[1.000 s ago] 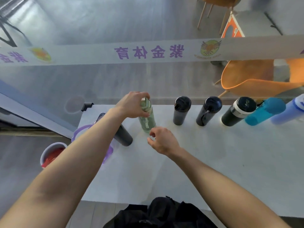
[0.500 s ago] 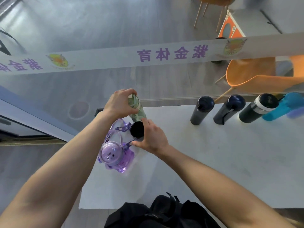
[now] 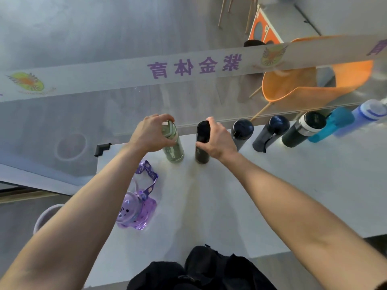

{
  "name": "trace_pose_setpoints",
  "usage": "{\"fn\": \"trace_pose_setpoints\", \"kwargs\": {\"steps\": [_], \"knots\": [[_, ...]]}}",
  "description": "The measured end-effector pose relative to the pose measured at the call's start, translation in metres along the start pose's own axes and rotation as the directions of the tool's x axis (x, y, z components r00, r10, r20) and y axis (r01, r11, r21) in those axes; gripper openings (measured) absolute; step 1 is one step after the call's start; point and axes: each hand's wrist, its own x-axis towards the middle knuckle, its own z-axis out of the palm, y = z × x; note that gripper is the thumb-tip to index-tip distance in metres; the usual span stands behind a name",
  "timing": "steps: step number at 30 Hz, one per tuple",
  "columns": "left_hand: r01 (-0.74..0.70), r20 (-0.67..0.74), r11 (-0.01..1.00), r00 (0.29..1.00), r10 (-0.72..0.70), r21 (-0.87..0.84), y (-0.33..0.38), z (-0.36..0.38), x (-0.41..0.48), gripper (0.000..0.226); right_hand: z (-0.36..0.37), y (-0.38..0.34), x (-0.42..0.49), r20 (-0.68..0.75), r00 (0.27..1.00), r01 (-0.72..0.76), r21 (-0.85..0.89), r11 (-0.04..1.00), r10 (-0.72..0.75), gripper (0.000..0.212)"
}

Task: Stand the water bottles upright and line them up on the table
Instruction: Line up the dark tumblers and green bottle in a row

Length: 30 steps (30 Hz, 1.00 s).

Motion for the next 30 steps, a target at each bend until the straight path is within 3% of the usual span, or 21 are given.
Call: {"fn": "trace_pose_setpoints", "kwargs": {"steps": [6,12,23,30], "knots": [[-0.026,0.114,0.996,0.993,0.017,0.084,0.008,0.005,0.012,0.071,-0.012,0.005,0.014,0.093,0.996,0.015,-0.096,0.995,-0.006,0.081],[-0.041,0.119,0.989,0.993,0.024,0.145,0.008,0.017,0.007,0.073,-0.004,0.003,0.012,0.045,0.999,-0.017,-0.089,0.996,0.021,0.085],[-0.172,0.304,0.966,0.947,0.107,0.194,0.014,0.001,0.017,0.079,-0.002,-0.001,0.007,0.020,0.999,-0.044,-0.072,0.996,0.046,0.085],[-0.235,0.326,0.948,0.932,0.158,0.214,0.011,-0.002,0.017,0.083,-0.001,-0.001,0.006,0.019,0.999,-0.048,-0.078,0.996,0.050,0.087]]}}
